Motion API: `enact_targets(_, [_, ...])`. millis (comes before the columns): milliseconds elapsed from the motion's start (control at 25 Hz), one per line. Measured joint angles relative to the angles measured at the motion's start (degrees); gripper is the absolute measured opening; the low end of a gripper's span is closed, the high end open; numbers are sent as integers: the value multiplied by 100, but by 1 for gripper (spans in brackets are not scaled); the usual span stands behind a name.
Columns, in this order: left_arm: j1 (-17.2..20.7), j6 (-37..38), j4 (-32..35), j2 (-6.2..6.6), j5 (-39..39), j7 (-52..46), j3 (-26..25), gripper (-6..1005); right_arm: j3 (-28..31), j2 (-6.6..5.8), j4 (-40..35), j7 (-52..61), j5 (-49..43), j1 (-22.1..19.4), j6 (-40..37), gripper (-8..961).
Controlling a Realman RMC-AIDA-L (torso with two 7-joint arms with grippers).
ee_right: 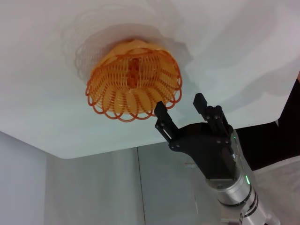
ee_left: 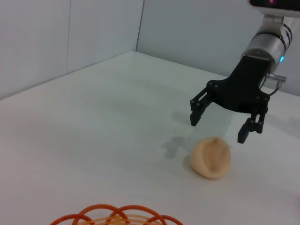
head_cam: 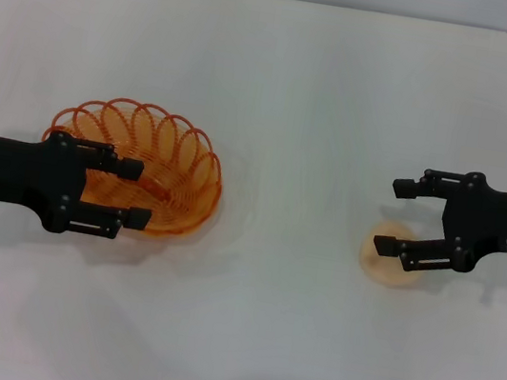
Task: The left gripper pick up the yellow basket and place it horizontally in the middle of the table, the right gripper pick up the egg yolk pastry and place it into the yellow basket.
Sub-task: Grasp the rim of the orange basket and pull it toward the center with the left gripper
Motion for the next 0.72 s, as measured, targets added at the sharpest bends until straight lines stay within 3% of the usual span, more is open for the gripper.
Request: enact_targets(720, [0, 45, 39, 48, 2, -87, 1, 653, 77, -8, -174, -32, 5, -67, -76, 842])
